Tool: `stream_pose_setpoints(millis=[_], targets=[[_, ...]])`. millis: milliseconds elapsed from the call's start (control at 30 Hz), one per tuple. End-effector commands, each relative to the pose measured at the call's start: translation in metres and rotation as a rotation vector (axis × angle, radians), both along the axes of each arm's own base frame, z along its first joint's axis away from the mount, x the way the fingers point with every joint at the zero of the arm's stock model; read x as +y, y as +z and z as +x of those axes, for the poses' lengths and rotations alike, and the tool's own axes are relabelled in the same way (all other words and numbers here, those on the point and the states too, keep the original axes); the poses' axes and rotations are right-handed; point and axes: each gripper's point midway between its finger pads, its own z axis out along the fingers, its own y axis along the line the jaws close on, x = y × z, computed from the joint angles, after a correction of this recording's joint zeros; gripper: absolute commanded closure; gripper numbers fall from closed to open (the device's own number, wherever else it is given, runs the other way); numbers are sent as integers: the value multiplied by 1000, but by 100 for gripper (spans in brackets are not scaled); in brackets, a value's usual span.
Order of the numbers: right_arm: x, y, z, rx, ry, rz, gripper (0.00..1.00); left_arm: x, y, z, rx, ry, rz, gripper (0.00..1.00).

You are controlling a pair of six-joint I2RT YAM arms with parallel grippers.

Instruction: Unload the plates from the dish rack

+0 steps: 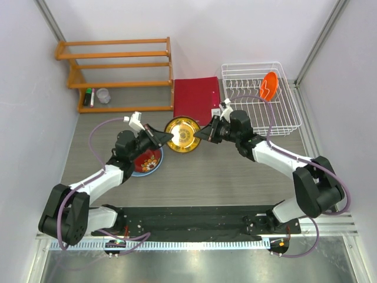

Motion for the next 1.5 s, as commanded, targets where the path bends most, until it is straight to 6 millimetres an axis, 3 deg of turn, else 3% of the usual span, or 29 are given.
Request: stream_pose_setpoints(millis=[0,67,100,200,267,367,567,833,1067,1200,1400,1467], targets=[[21,32,-7,-64,95,118,97,3,-13,3,-11,8,42,100],[22,29,-5,-52,90,124,86,7,-17,5,-3,36,60,100],[23,29,-6,-52,93,123,71,9,-19,5,2,46,70,100],[20,26,1,-60,68,94,56,23,-24,9,19,117,134,100],[17,25,3,-70,60,49,52,37,-24,11,36,189,185,100],[9,24,10,-80,17,-8,50,51,-19,12,16,241,255,100],[-13,23,24,-122,-76,-121,48,100,-14,7,39,446,404,100],[-27,26,30,-144,-108,-179,45,150,-42,-16,172,657,513,100],[-42,22,36,-144,-141,-218,44,165,-61,-28,234,734,509,100],[-61,24,44,-140,-178,-247,44,168,-72,-31,267,740,542,100],[-121,44,67,-166,-301,-323,44,169,-90,-35,313,747,544,99],[-143,51,77,-179,-361,-354,44,169,-93,-35,320,746,540,94]])
